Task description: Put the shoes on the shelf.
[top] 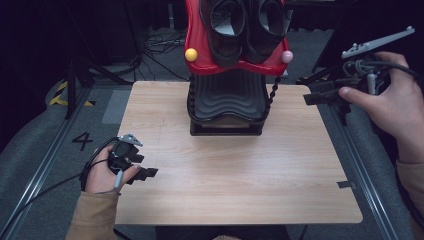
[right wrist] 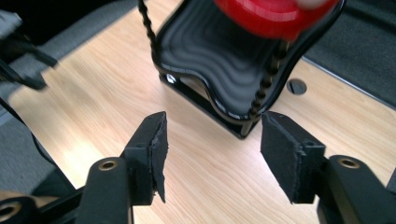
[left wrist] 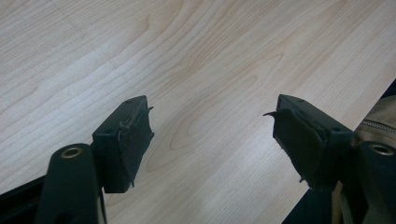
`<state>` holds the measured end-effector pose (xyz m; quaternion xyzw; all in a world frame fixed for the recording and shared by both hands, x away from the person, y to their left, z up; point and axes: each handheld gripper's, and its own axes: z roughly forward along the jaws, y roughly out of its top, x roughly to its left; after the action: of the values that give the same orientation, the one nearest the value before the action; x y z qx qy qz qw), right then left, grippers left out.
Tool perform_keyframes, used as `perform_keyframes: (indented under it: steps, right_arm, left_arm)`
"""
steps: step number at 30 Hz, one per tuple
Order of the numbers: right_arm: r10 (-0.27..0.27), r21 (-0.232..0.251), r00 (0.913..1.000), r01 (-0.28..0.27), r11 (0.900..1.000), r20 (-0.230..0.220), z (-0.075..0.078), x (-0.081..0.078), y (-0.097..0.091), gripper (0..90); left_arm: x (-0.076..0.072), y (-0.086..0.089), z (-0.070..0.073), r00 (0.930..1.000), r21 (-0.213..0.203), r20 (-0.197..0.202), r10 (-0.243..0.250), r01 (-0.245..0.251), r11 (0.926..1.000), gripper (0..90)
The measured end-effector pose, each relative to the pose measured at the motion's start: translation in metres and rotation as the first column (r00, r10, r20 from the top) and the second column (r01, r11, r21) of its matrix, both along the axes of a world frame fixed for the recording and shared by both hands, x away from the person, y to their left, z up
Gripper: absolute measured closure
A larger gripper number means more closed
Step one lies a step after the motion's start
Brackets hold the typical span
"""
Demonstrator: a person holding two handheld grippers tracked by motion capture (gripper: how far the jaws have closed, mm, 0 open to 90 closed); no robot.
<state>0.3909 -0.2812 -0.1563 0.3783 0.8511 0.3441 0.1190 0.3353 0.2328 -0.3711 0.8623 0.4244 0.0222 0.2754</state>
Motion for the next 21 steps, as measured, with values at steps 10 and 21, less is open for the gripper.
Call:
perform_keyframes:
  steps: [10, 21]
  right_arm:
    - [0.056, -0.022, 0.9969, -0.058, 0.9981, -0.055, -0.072, 0.006, -0.013, 39.1]
    - [0.079, -0.075, 0.9912, -0.087, 0.9934, -0.106, -0.144, 0.014, -0.023, 37.1]
  left_arm:
    - [-0.006, 0.0, -0.002, 0.9999, 0.011, -0.012, 0.005, -0.005, 0.9999, 28.6]
    - [-0.002, -0.001, -0.008, 0.9998, 0.026, -0.017, 0.012, -0.012, 0.9996, 28.6]
